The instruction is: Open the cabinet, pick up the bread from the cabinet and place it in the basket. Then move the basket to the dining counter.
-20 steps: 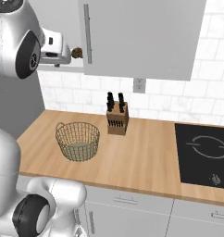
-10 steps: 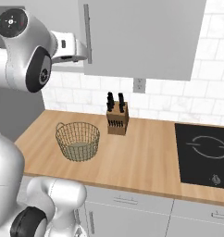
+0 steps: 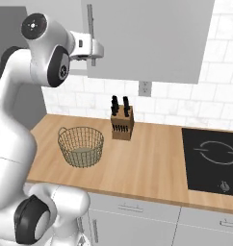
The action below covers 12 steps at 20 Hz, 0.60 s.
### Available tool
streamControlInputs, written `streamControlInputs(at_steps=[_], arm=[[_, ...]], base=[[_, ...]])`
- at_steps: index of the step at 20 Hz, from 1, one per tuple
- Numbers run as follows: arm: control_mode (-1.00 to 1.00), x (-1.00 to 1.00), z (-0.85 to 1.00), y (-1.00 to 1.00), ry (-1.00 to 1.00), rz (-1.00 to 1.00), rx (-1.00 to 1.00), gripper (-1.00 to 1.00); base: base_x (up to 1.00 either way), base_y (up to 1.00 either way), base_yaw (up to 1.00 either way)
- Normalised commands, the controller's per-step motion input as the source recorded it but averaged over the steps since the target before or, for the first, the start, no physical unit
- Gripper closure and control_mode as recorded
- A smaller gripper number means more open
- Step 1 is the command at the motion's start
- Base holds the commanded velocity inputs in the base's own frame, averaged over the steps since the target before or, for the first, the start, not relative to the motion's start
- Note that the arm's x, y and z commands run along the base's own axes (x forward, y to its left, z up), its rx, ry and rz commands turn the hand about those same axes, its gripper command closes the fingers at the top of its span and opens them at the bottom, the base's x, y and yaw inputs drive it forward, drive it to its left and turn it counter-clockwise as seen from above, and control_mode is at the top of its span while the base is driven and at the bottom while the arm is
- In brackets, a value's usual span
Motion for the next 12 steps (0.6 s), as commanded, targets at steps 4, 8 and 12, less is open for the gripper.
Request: streamControlInputs(at_steps=[4, 8, 12], arm=[[-1.0, 0.49, 0.0, 0.22, 0.0, -0.14, 0.07, -1.0], [-1.0, 0.51, 0.0, 0.0, -0.03, -0.11, 0.05, -1.0], [-1.0, 0.47, 0.0, -0.14, -0.04, -0.01, 0.06, -1.0]], base=[[0.0, 0.0, 0.0], [0.0, 0.0, 0.0], [0.0, 0.0, 0.0]])
